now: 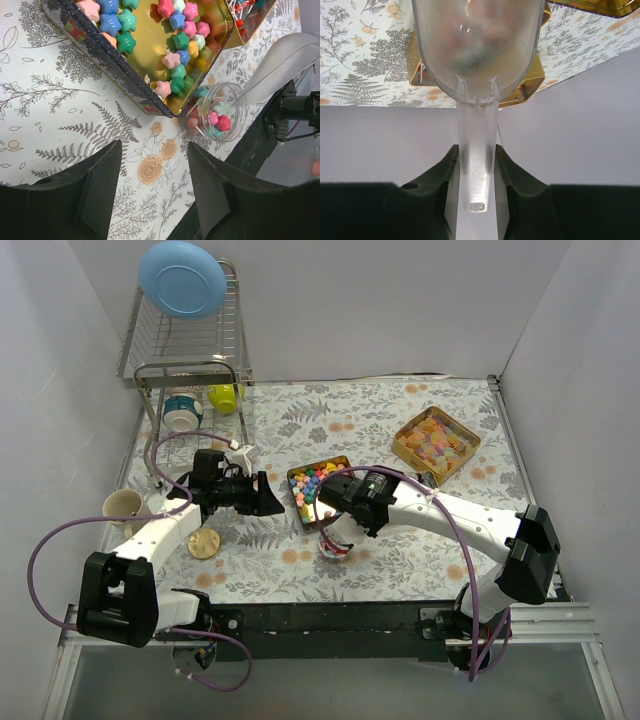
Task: Pack the candies
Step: Place the fake candies in the packing bottle.
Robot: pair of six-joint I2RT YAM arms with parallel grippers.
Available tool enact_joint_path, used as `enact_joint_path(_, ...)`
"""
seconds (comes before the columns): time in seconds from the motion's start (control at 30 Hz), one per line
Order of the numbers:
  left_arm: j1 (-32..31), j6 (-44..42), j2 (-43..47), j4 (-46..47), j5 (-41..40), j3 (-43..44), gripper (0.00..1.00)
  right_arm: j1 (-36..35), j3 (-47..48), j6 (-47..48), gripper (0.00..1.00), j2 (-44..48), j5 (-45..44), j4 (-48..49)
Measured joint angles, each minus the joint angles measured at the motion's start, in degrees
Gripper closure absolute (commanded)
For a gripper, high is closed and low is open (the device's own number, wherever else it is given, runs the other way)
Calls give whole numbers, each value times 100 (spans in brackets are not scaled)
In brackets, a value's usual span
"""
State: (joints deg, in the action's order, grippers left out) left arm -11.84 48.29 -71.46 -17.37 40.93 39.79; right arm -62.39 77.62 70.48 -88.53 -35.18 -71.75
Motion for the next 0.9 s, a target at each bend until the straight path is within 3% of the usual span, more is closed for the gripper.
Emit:
enact_joint_path(0.2,0,55,0,70,35,-4,45,-2,28,-109,99,-4,-2,-59)
enact_joint_path(0.37,0,111,0,151,50,-105,46,127,702,-302,99,-223,155,-186)
enact_joint_path(0.47,0,197,0,177,76,-232,58,376,1117,-435,99,-420,221,-162)
enact_joint_path(0.57,0,278,2,175,212,-271,95,660,1370,-597,99,-640,302,-179)
enact_joint_path(0.6,0,339,17,199,289,-271,100,737,1440,-647,99,-710,334,-179)
enact_joint_path(0.9,0,1556,153,1154,1668,-319,100,809,2356,-1235,99,-1482,1023,-243)
